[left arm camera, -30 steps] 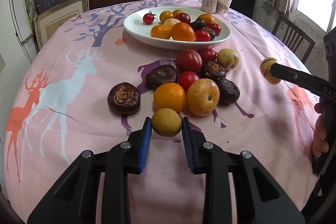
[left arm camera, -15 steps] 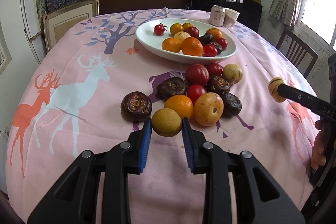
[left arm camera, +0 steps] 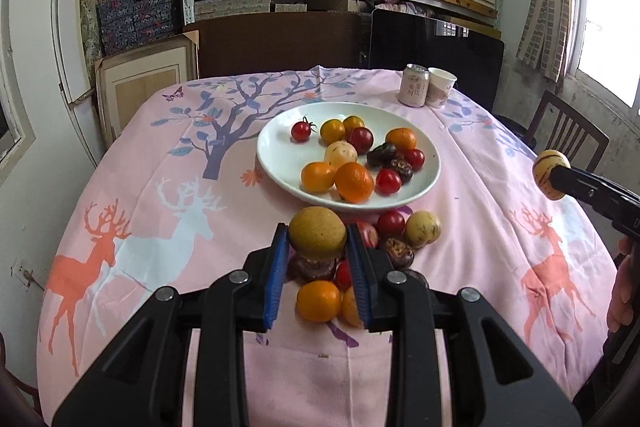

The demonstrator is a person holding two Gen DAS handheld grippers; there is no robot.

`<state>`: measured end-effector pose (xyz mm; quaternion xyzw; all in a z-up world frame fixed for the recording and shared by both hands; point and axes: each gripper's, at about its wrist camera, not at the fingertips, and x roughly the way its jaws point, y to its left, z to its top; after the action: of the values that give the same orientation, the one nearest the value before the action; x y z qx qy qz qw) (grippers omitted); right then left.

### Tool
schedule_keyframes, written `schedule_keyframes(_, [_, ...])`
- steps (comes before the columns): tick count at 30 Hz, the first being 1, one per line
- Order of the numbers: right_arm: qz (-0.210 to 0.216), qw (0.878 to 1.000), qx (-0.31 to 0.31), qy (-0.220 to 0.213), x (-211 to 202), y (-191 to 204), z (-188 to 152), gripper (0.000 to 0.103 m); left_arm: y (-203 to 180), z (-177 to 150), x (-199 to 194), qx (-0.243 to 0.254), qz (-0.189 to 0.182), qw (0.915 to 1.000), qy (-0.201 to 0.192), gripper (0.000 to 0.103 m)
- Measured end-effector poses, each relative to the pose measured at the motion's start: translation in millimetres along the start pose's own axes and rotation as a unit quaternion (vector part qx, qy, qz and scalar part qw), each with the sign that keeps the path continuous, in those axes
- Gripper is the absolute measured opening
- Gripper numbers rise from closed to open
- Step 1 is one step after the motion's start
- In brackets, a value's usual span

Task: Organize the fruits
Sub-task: 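Carry both fruits onto the plate and release them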

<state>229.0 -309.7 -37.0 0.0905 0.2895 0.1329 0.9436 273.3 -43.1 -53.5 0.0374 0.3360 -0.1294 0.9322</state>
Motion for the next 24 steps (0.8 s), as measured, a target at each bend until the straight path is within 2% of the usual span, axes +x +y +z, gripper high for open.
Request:
schedule_keyframes(5, [-0.006, 1.0, 0.01, 0.0, 28.2, -13.4, 39.0, 0.038, 5.8, 40.4, 22.4, -0.015, -0.012, 0.9998, -0.005, 0.029])
schedule_keyframes(10, [-0.015, 1.0, 0.01, 0.023, 83.7, -20.6, 68.7, 0.038, 8.2, 75.9, 73.0, -0.028, -0.005, 0.9995, 0.015, 0.029])
schedule_keyframes(16, [-0.025, 0.997, 0.016, 0.064, 156.2, -24.1, 77.1, 0.038, 18.7, 90.6, 144.0, -0.059, -0.002, 0.9966, 0.057, 0.031])
schedule_keyframes(20, [-0.029, 0.997, 0.009, 0.074, 186.3, -23.0, 76.3, 0.039, 23.4, 92.2, 173.0, -0.069, -0.006, 0.9948, 0.075, 0.031])
schedule_keyframes(21, [-0.03, 0.997, 0.003, 0.074, 188.8, -22.2, 77.0, 0.04, 24.4, 92.7, 174.8, -0.072, -0.009, 0.9945, 0.075, 0.035])
schedule_keyframes(22, [-0.036, 0.997, -0.002, 0.068, 187.9, -20.7, 78.6, 0.057, 26.1, 93.8, 174.5, -0.079, -0.014, 0.994, 0.074, 0.041])
schedule_keyframes(23, [-0.043, 0.998, -0.005, 0.055, 183.0, -19.2, 80.6, 0.069, 27.6, 94.5, 171.0, -0.085, -0.014, 0.9939, 0.069, 0.058])
schedule_keyframes(24, [-0.041, 0.998, -0.005, 0.043, 176.5, -18.5, 81.9, 0.07, 28.7, 95.0, 163.5, -0.086, -0.01, 0.9947, 0.057, 0.066])
